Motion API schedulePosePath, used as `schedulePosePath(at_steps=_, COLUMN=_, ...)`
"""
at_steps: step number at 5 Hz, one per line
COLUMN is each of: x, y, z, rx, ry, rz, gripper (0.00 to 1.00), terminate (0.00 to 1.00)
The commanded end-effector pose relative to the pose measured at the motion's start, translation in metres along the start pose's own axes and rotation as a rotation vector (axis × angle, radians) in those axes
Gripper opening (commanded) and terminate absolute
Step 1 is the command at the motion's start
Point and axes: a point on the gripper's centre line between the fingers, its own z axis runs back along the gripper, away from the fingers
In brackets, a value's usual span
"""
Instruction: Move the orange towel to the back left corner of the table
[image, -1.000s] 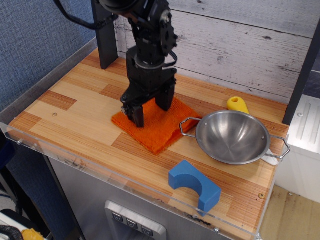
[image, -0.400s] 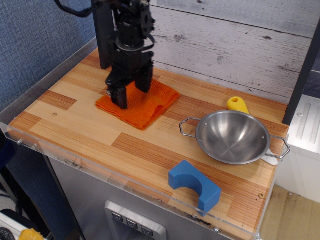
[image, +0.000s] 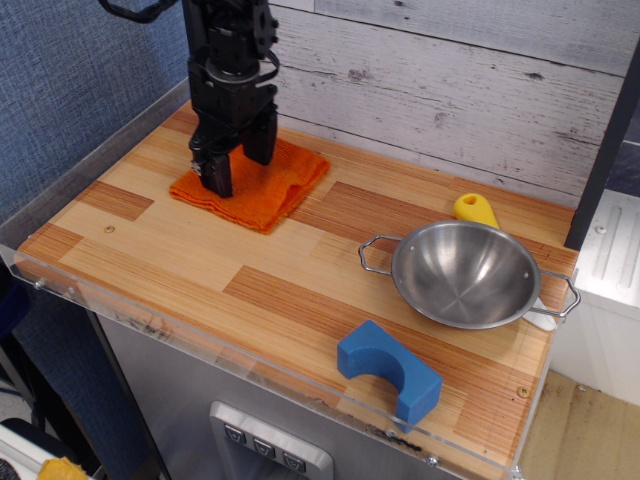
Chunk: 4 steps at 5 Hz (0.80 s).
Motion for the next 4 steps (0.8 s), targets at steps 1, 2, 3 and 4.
schedulePosePath(at_steps=1, x=0.043, y=-0.004, z=0.012, rx=-0.029, ry=-0.04, rz=0.077, gripper=1.0, terminate=0.0)
schedulePosePath(at_steps=2, x=0.054, y=-0.005, z=0.012, rx=-0.031, ry=-0.048, rz=0.094, gripper=1.0, terminate=0.0)
schedulePosePath(at_steps=3, x=0.057, y=-0.005, z=0.014, rx=-0.037, ry=-0.032, rz=0.076, gripper=1.0, terminate=0.0)
schedulePosePath(at_steps=4, x=0.056, y=-0.006, z=0.025, rx=-0.06, ry=-0.01, rz=0.065, gripper=1.0, terminate=0.0)
